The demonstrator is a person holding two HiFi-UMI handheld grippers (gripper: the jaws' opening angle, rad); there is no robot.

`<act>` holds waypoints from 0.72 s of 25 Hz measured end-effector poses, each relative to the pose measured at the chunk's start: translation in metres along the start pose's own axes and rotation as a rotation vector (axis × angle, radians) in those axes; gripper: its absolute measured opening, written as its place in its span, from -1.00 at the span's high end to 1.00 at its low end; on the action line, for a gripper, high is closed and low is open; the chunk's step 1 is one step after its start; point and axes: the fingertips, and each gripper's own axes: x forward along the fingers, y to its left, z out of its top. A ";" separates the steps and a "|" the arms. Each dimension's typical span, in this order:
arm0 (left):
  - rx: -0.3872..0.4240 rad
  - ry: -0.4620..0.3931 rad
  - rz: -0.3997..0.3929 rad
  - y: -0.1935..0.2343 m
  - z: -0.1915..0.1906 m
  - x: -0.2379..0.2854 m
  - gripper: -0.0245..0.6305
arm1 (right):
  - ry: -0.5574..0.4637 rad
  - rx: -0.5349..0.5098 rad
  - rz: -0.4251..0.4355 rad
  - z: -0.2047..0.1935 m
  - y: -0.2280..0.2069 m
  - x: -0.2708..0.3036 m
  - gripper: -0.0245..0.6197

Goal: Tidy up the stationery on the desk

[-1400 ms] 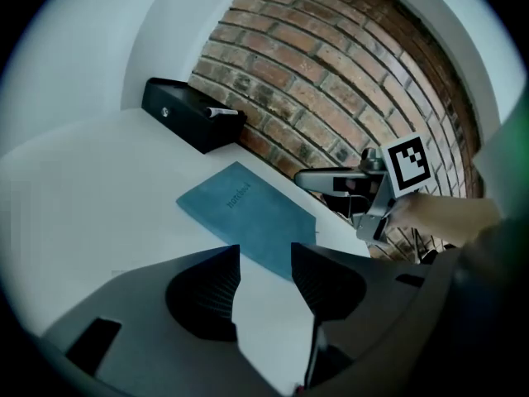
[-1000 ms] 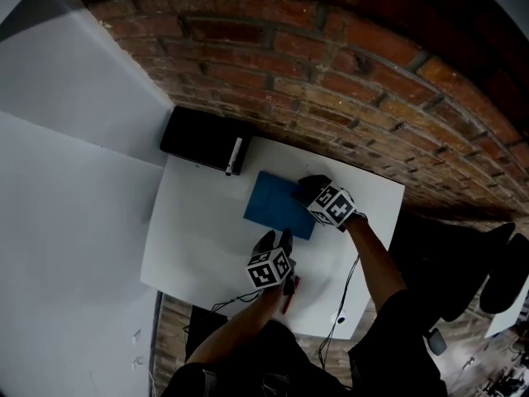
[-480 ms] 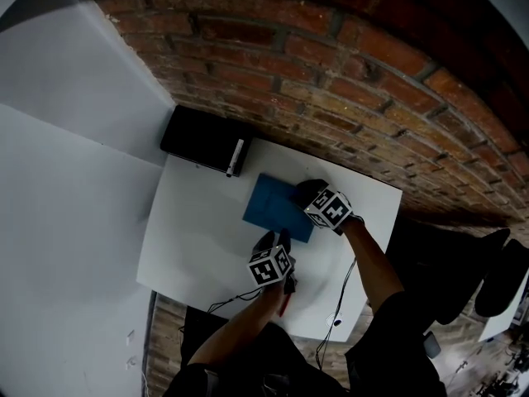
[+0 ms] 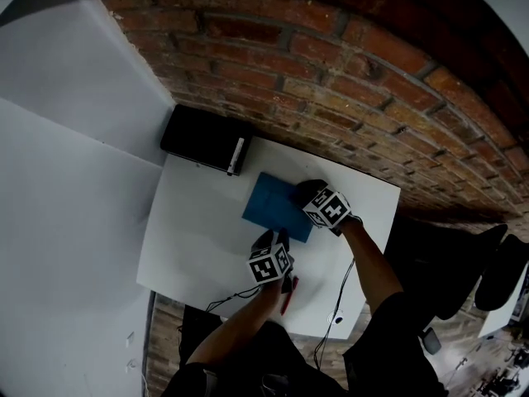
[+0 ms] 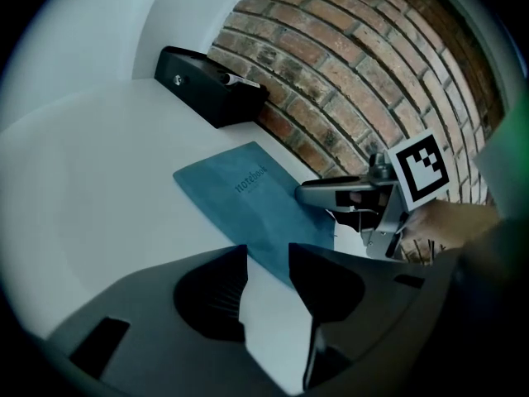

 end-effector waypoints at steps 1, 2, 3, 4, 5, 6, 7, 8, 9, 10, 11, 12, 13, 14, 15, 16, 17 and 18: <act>0.012 0.003 0.002 0.001 0.000 -0.001 0.42 | -0.001 0.010 -0.001 -0.001 0.001 0.000 0.43; 0.018 0.005 0.003 0.003 0.000 -0.002 0.42 | -0.001 0.021 0.000 -0.001 0.003 0.000 0.43; 0.021 0.007 0.003 0.004 0.000 -0.003 0.42 | -0.001 0.032 -0.001 -0.002 0.004 0.000 0.43; 0.023 0.009 0.003 0.006 0.000 -0.004 0.42 | -0.002 0.042 -0.002 -0.002 0.005 0.000 0.43; 0.026 0.011 0.004 0.007 0.000 -0.005 0.42 | -0.003 0.051 -0.005 -0.002 0.006 0.000 0.43; 0.032 0.013 0.005 0.010 0.001 -0.006 0.42 | -0.006 0.059 -0.009 -0.002 0.007 0.000 0.43; 0.039 0.015 0.006 0.012 0.001 -0.008 0.42 | -0.009 0.067 -0.012 -0.002 0.009 0.001 0.43; 0.048 0.019 0.007 0.014 0.000 -0.009 0.42 | -0.012 0.074 -0.015 -0.002 0.011 0.001 0.43; 0.056 0.023 0.008 0.015 0.000 -0.010 0.42 | -0.014 0.082 -0.018 -0.003 0.012 0.002 0.43; 0.065 0.027 0.009 0.017 -0.001 -0.012 0.42 | -0.014 0.089 -0.022 -0.004 0.014 0.001 0.43; 0.075 0.030 0.010 0.019 -0.001 -0.013 0.42 | -0.013 0.095 -0.026 -0.005 0.016 0.001 0.43; 0.086 0.032 0.012 0.021 -0.001 -0.014 0.42 | -0.012 0.100 -0.030 -0.006 0.018 0.001 0.43; 0.095 0.034 0.013 0.023 -0.001 -0.016 0.42 | -0.012 0.105 -0.032 -0.006 0.020 0.001 0.43; 0.101 0.035 0.014 0.026 -0.001 -0.017 0.42 | -0.012 0.112 -0.035 -0.007 0.022 0.002 0.43; 0.105 0.038 0.013 0.028 -0.001 -0.019 0.42 | -0.013 0.122 -0.038 -0.008 0.025 0.002 0.43; 0.111 0.041 0.013 0.031 -0.001 -0.021 0.42 | -0.015 0.133 -0.042 -0.009 0.027 0.002 0.43; 0.119 0.044 0.012 0.033 -0.001 -0.022 0.42 | -0.019 0.145 -0.046 -0.009 0.029 0.002 0.43; 0.129 0.048 0.011 0.035 -0.001 -0.023 0.42 | -0.022 0.156 -0.050 -0.009 0.031 0.003 0.43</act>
